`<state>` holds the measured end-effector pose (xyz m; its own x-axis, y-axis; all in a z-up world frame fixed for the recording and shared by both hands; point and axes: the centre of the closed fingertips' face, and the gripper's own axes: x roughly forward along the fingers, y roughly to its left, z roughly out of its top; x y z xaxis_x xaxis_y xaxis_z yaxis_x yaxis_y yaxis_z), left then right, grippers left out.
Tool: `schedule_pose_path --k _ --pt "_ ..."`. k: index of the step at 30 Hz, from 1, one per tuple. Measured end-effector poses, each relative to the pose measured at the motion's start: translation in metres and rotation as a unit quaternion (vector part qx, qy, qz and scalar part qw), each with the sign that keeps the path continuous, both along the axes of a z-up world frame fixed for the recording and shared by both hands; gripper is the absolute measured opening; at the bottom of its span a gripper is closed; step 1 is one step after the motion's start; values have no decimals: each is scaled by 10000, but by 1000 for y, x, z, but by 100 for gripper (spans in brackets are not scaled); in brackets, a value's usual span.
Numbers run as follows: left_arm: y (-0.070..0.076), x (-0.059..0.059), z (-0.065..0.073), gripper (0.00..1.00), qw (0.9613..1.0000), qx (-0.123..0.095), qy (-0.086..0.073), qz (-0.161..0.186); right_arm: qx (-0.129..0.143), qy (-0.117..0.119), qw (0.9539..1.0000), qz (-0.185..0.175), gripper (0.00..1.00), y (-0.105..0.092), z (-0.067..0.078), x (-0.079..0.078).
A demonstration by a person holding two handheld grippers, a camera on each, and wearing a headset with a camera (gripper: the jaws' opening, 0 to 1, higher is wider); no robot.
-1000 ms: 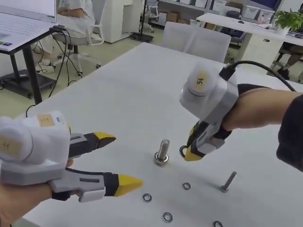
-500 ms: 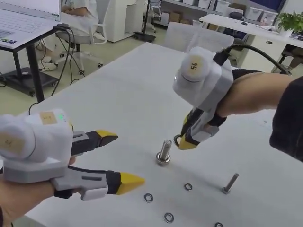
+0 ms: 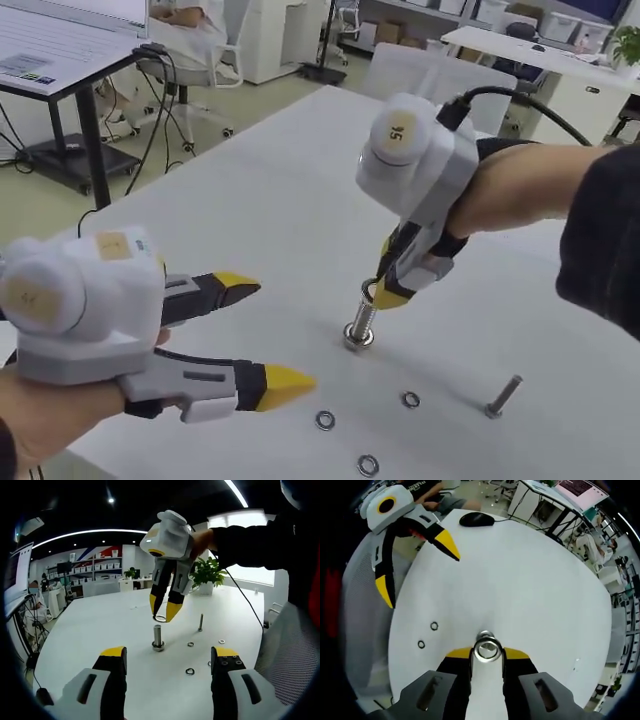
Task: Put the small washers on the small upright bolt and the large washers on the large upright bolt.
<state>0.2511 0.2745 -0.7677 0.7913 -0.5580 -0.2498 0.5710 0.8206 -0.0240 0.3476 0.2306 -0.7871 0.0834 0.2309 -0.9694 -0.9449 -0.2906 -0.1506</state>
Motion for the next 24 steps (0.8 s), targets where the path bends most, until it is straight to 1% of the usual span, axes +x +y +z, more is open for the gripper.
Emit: schedule_pose_path --k 8,24 --pt "1 1 -1 68 10000 -1 12 31 -123 90 9999 24 23 2 -12 3" --pt "2 0 -2 67 10000 -12 9 51 -223 166 9996 29 23 1 -19 9"
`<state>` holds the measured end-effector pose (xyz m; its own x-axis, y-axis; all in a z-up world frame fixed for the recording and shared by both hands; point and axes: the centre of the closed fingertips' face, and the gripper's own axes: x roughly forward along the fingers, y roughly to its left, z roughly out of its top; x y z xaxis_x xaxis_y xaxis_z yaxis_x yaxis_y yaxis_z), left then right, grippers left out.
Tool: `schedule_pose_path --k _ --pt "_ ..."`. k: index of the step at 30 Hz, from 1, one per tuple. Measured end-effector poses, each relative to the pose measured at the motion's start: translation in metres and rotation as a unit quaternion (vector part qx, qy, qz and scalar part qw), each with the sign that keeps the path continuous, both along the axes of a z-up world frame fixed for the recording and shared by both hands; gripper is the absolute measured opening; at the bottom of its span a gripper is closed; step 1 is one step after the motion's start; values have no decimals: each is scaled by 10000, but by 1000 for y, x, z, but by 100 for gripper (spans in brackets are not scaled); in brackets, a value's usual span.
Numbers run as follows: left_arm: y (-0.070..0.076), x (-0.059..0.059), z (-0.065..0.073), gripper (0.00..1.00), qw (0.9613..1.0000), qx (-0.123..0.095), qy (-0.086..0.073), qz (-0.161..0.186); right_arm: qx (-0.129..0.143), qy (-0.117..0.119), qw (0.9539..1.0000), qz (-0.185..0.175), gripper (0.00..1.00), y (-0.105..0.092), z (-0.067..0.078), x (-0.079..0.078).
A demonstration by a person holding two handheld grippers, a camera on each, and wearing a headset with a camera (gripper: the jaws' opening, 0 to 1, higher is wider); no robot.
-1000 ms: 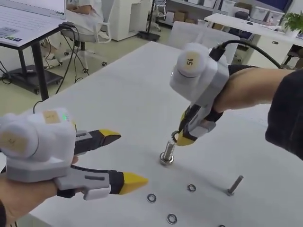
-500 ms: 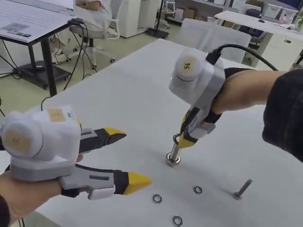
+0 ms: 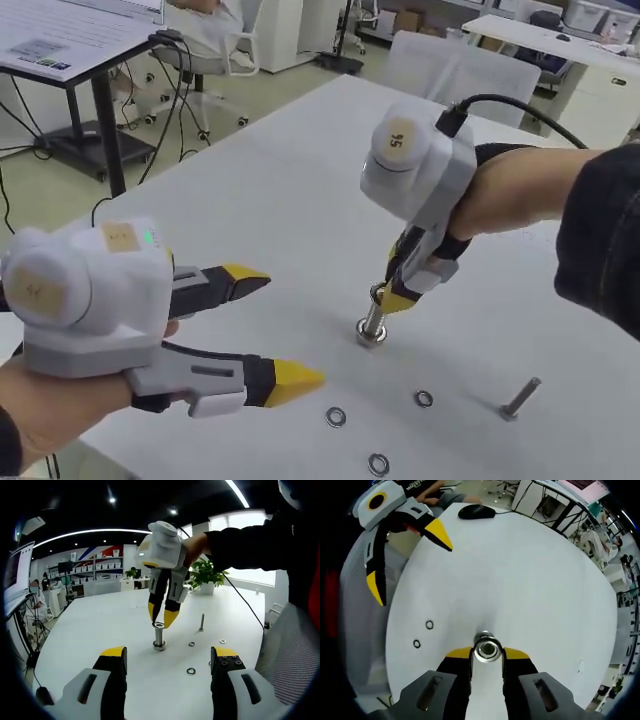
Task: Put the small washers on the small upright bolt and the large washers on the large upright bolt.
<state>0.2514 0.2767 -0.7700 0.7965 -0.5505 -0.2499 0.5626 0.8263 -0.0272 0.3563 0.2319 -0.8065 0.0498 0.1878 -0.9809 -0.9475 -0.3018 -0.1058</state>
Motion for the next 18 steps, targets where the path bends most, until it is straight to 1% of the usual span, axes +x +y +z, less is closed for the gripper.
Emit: schedule_pose_path --k 8,18 --pt "0 -1 0 67 10000 -4 -4 15 -58 20 10000 8 23 0 -5 1" --pt "0 2 1 67 10000 0 3 26 -115 77 9999 -9 23 -2 -13 -1"
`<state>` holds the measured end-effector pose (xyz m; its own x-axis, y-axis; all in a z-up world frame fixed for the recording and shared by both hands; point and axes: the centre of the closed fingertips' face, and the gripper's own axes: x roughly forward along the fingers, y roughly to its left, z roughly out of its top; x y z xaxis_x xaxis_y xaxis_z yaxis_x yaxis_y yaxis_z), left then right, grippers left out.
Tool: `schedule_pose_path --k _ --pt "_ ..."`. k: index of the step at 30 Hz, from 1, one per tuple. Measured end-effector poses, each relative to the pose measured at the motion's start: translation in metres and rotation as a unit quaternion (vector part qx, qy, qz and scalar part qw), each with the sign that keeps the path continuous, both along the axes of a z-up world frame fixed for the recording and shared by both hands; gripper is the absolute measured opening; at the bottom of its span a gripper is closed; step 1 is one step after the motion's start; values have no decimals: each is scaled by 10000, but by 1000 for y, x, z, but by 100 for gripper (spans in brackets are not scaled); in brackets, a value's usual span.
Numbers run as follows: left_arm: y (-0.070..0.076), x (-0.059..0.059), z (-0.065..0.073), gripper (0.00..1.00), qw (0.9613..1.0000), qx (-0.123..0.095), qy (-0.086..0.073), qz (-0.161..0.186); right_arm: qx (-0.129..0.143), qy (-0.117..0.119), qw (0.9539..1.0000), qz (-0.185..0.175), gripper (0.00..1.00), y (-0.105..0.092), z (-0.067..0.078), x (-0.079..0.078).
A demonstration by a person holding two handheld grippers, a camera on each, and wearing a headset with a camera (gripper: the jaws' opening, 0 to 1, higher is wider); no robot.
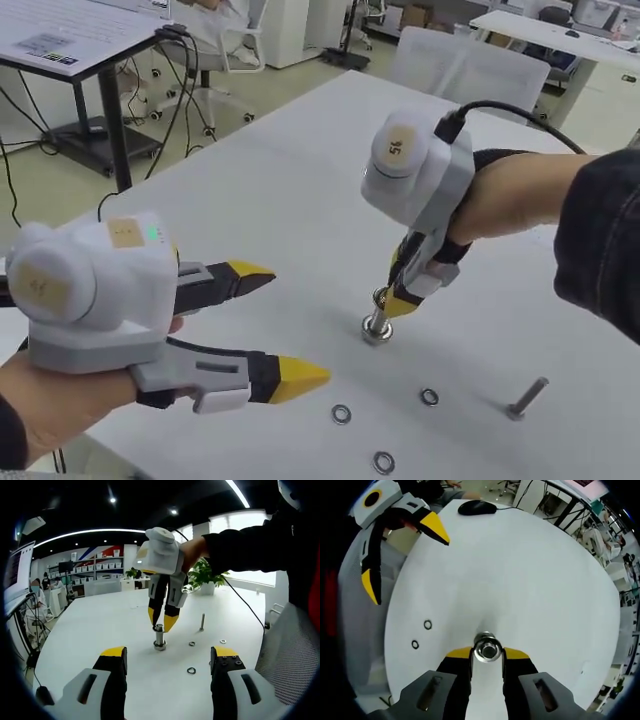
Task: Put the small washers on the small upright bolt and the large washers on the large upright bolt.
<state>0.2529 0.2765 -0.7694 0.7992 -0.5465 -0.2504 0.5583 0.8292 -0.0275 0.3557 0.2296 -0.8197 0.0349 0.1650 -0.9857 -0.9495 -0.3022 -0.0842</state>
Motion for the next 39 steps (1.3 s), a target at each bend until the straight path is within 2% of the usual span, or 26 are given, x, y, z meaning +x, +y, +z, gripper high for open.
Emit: schedule_pose_path --k 6,21,35,39 --pt "0 2 0 67 10000 2 11 8 -16 51 10000 -37 23 0 -5 2" --pt "0 5 -4 67 10000 7 58 25 -98 168 9998 -82 23 -1 -31 9" --pt "-1 4 -7 67 9999 6 121 13 -108 231 9996 -89 23 -1 -42 6" --pt "-1 3 -8 67 9999 4 135 7 -97 221 9997 -83 23 -1 -41 5"
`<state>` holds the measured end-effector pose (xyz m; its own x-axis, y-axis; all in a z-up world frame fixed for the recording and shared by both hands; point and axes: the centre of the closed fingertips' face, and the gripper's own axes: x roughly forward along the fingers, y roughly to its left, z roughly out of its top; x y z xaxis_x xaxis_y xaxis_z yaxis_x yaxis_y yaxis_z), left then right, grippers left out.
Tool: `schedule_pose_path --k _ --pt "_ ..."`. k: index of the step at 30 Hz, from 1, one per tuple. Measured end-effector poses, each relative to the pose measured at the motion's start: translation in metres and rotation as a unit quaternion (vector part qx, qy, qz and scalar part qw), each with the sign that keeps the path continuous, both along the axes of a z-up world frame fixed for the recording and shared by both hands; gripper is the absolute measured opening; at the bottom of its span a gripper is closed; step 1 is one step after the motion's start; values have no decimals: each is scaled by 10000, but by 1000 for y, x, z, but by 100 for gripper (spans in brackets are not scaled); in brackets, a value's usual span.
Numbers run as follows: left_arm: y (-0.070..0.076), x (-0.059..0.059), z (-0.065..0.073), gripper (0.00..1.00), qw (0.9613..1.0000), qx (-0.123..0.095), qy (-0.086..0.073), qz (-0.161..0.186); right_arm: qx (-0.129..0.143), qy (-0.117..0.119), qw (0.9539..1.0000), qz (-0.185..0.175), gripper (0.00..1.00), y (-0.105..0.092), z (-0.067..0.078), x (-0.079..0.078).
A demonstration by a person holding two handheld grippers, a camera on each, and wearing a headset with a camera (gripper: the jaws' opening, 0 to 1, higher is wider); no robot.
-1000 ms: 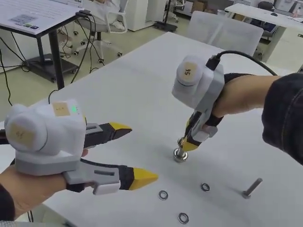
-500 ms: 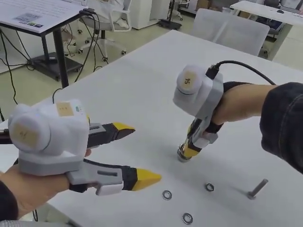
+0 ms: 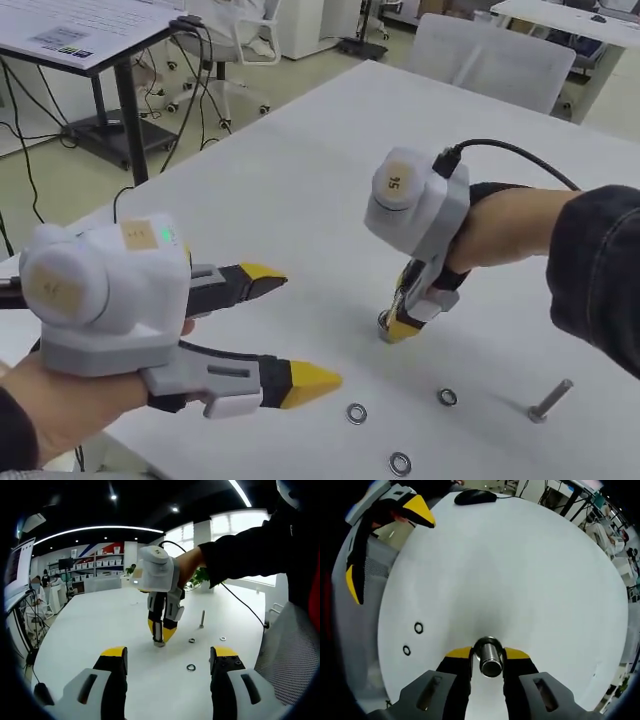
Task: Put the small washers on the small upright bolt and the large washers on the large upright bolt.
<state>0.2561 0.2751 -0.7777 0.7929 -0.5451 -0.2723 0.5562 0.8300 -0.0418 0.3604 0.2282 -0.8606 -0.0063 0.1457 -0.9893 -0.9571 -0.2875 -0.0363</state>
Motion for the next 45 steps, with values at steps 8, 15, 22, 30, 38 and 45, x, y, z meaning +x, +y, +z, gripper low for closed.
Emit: schedule_pose_path --k 8,15,22,30,38,45 --pt "0 0 0 66 10000 5 4 -12 -12 -20 10000 -1 24 0 1 -3" --pt "-1 1 -1 66 10000 8 12 -18 -59 -61 9999 100 26 -2 1 -4" --pt "-2 2 -2 66 10000 19 31 -34 -20 -35 10000 25 27 -5 2 -1" --pt "-3 2 -3 66 10000 21 46 -53 100 -43 9999 -106 28 -8 9 3" --pt "-4 2 -3 66 10000 31 57 -75 122 -62 9996 -232 28 -18 11 9" --pt "-6 2 -4 66 9999 45 72 -114 149 -93 9993 -328 28 -28 14 10"
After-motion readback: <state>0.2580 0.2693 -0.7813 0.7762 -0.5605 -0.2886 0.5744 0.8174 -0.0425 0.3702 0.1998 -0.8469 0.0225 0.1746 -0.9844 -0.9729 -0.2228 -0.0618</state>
